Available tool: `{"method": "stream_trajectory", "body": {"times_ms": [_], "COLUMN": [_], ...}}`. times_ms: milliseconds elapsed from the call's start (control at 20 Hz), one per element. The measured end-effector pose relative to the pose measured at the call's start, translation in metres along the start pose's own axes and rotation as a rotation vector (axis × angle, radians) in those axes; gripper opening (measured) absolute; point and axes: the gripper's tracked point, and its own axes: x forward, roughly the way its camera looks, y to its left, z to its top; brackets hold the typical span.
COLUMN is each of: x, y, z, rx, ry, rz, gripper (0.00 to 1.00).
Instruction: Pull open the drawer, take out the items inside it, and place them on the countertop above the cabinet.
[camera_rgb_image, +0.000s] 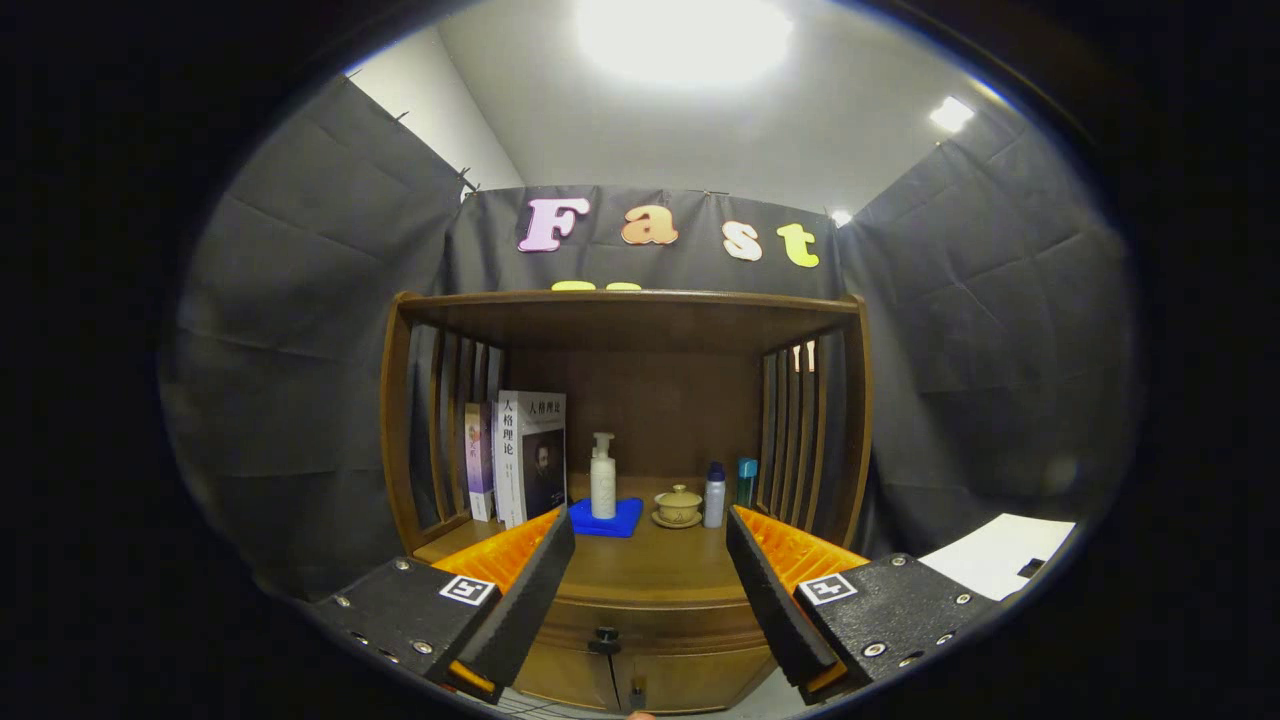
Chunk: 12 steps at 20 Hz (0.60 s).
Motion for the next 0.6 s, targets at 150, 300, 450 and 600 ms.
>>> {"method": "stream_trajectory", "body": {"times_ms": [150, 300, 450, 600], "x": [0.009, 0.019, 0.024, 0.029], "y": [0.001, -0.007, -0.002, 0.021], "z": [-0.014, -0.036, -0.054, -0.077], "rx": [-0.012, -0.075, -0.059, 0.013], "ry": [0.014, 0.057, 0.089, 0.115], "rz": [0.011, -0.009, -0.008, 0.029], "gripper": [0.94, 0.94, 0.94, 0.95]}}
